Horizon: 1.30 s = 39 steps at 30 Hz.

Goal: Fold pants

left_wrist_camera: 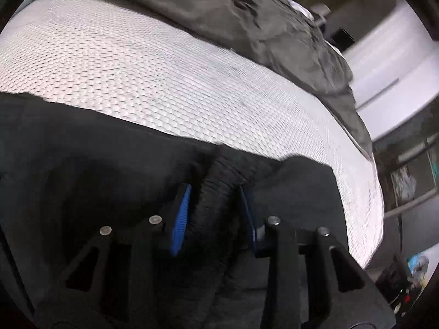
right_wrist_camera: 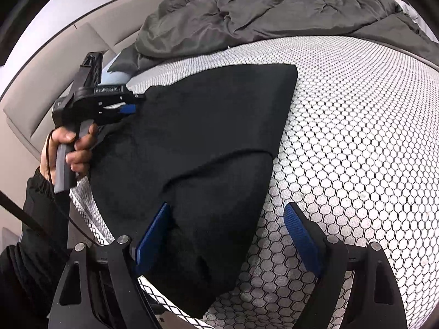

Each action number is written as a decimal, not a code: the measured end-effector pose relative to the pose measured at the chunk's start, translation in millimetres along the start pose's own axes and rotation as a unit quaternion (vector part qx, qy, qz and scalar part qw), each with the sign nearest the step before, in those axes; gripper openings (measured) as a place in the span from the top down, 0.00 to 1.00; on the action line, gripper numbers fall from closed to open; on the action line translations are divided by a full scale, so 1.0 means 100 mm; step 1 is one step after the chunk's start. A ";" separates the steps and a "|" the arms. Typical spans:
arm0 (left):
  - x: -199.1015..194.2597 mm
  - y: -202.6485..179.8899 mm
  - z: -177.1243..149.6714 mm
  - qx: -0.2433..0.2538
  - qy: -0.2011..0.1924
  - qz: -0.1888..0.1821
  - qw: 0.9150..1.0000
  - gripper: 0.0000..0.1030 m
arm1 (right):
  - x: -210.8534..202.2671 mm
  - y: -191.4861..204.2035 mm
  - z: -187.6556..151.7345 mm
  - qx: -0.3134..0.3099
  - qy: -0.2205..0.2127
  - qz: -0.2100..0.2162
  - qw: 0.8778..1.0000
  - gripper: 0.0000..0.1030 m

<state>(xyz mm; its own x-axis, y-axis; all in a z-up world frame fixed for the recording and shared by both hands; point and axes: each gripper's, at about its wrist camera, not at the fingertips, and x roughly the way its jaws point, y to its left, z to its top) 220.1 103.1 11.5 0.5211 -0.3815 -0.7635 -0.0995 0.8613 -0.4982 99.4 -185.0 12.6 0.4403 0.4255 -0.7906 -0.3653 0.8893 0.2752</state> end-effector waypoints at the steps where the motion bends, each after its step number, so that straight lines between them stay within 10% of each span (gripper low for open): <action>1: 0.00 0.06 0.00 -0.002 -0.003 0.005 1.000 0.61 | 0.00 0.00 -0.01 -0.007 0.001 0.000 1.000 0.17; 12: -0.74 -0.36 -0.34 0.053 -0.082 0.019 0.995 0.38 | -0.30 -0.07 -0.33 0.037 -0.018 0.076 0.996 0.20; 16: -0.55 -1.00 -0.57 0.113 -0.047 -0.049 0.991 0.24 | -0.23 -0.05 -0.42 0.067 -0.007 0.102 0.992 0.33; 20: 0.13 -1.38 -0.73 0.127 0.060 -0.060 0.988 0.31 | -0.20 -0.23 -0.50 0.141 0.000 0.147 0.979 0.41; 27: 0.46 -1.45 -0.72 0.141 0.074 0.002 0.987 0.35 | -0.18 -0.34 -0.57 0.200 0.004 0.164 0.966 0.96; 35: 0.48 -1.39 -0.67 0.134 0.065 -0.002 0.989 0.37 | -0.22 -0.01 -0.83 0.161 0.055 0.129 0.977 0.98; 39: 0.24 -1.31 -0.66 0.115 0.067 -0.014 0.991 0.37 | -0.49 -0.03 -0.76 0.155 0.023 0.077 0.985 0.66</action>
<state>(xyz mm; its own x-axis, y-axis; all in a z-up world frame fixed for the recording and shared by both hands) 190.0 -41.1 31.9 0.4019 -0.4337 -0.8065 0.1176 0.8979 -0.4242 16.4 -221.3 8.7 0.3589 0.5577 -0.7484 -0.1540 0.8262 0.5419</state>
